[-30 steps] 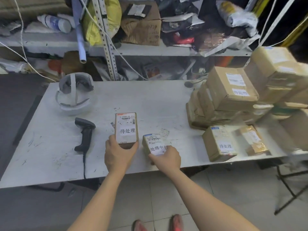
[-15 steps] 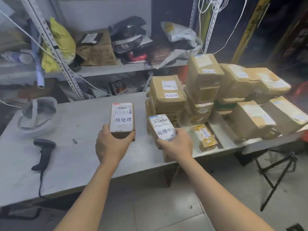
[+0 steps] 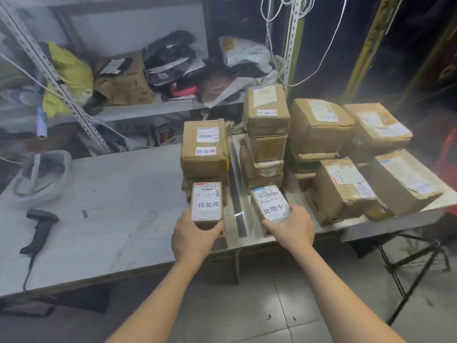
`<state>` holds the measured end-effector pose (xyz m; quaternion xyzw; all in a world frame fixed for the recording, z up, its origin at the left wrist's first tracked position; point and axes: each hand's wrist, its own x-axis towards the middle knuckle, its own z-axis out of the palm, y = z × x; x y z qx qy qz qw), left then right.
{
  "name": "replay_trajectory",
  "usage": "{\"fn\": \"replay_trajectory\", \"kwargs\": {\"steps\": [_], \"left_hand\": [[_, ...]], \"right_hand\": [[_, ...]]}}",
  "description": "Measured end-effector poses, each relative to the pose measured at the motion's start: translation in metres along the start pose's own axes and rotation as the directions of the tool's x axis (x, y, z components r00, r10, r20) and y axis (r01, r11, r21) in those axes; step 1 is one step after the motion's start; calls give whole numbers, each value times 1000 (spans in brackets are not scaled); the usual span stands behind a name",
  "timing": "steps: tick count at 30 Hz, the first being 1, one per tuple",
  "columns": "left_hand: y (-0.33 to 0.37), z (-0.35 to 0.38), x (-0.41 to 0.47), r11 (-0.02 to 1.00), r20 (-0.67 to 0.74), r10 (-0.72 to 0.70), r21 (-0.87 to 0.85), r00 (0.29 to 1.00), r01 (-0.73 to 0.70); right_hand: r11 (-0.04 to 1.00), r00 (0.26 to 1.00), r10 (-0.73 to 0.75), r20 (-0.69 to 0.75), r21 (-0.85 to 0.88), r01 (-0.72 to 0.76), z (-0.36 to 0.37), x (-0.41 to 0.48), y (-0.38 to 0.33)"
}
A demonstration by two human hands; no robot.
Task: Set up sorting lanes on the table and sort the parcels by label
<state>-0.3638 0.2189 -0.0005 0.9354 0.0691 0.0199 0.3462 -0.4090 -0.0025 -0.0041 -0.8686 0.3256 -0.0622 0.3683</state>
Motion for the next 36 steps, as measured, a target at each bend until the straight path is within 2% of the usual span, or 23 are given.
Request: {"fn": "replay_trajectory", "kwargs": {"steps": [4, 15, 19, 25, 30, 36], "left_hand": [[-6, 19, 2, 998, 9, -49, 31, 999, 49], [-15, 46, 7, 994, 19, -100, -46, 995, 100], [-16, 44, 10, 994, 36, -105, -3, 994, 106], [-16, 35, 12, 978, 79, -99, 192, 992, 83], [-15, 18, 8, 946, 72, 23, 320, 997, -45], [-22, 1, -2, 888, 88, 272, 360, 958, -285]], "right_hand": [[998, 1000, 28, 14, -52, -27, 13, 25, 17], [993, 998, 59, -21, -103, -61, 50, 62, 43], [994, 998, 57, -4, -95, -57, 63, 62, 49], [988, 997, 81, 7, -131, -80, 67, 58, 46], [975, 996, 48, 74, -220, -31, 55, 50, 44], [981, 993, -90, 82, -162, 102, 22, 22, 44]]}}
